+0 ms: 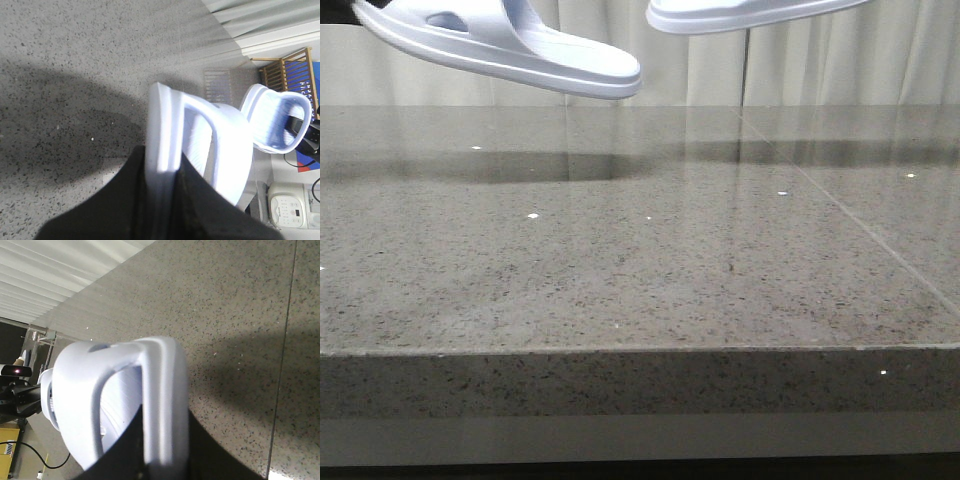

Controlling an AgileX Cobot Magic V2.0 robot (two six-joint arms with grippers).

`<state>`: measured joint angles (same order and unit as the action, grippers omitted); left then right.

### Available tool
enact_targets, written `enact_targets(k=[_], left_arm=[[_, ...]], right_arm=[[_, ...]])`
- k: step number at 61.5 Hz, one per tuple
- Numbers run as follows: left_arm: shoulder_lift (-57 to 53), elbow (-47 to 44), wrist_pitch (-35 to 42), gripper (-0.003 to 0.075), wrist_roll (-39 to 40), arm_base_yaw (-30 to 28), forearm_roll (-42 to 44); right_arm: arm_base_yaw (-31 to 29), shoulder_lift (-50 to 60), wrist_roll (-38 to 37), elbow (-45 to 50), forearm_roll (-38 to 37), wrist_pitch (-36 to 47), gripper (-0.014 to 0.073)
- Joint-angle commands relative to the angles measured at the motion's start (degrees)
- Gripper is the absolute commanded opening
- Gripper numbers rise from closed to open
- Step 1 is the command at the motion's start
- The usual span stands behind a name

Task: Insert blue slippers together front up
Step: 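Lift the second slipper with the right gripper toward the left gripper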

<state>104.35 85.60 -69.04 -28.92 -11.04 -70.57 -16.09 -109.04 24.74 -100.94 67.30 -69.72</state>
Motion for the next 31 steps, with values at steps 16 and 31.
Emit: enact_targets(k=[16,31], left_arm=[[-3.3,1.3,-4.8,-0.0019,0.3,0.2,-5.5],[-3.3,1.3,-4.8,-0.0019,0.3,1.0,-9.4]], right_arm=[[7.2,3.8,0.4,-1.9,5.0,-5.3,-0.0058],[9.1,3.7,0.4,-1.9,5.3,-3.1,-0.0058]])
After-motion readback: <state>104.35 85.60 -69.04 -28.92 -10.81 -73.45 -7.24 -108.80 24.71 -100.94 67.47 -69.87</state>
